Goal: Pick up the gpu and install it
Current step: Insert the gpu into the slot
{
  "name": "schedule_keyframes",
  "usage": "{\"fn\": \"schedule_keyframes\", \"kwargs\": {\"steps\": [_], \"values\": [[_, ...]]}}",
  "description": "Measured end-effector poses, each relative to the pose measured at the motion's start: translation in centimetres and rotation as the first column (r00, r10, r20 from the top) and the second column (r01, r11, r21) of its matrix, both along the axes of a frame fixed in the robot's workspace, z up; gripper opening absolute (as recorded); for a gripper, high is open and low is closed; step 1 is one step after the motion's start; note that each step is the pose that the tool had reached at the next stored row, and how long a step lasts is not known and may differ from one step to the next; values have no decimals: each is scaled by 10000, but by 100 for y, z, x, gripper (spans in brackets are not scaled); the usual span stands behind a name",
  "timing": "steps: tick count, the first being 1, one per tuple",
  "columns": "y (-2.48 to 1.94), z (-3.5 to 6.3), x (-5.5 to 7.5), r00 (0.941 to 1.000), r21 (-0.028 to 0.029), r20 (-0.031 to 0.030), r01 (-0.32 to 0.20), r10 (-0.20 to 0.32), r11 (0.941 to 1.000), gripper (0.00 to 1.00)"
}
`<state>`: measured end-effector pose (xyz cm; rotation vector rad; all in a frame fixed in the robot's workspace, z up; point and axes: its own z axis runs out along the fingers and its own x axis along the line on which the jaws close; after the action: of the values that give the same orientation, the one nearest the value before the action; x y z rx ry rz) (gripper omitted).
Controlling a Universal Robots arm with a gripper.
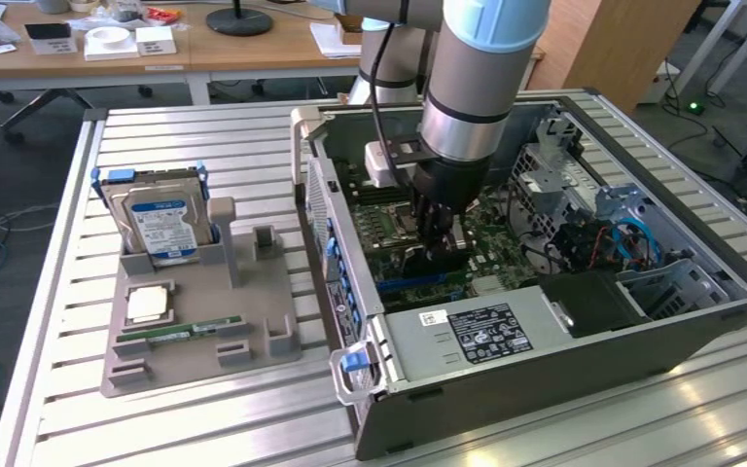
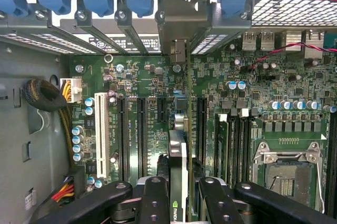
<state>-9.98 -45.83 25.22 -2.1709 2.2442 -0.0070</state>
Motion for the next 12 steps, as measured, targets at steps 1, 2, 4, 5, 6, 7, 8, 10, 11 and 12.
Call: {"fn": "schedule_keyframes", "kwargs": {"steps": [1,2,4,5,6,7,8,10,11,12], "values": [[0,0,0,10000,9,0,0,0,10000,27],[0,0,0,10000,19,0,0,0,10000,27],[0,0,0,10000,24,0,0,0,10000,27],[0,0,0,10000,29,0,0,0,10000,27],[0,0,0,10000,36,-1,0,0,10000,27],[0,0,0,10000,44,0,0,0,10000,27],[0,0,0,10000,49,0,0,0,10000,27],[0,0,0,10000,51,0,0,0,10000,27],[-1,-3,0,10000,51,0,0,0,10000,27],[-1,-6,0,10000,51,0,1,-1,10000,27]]}}
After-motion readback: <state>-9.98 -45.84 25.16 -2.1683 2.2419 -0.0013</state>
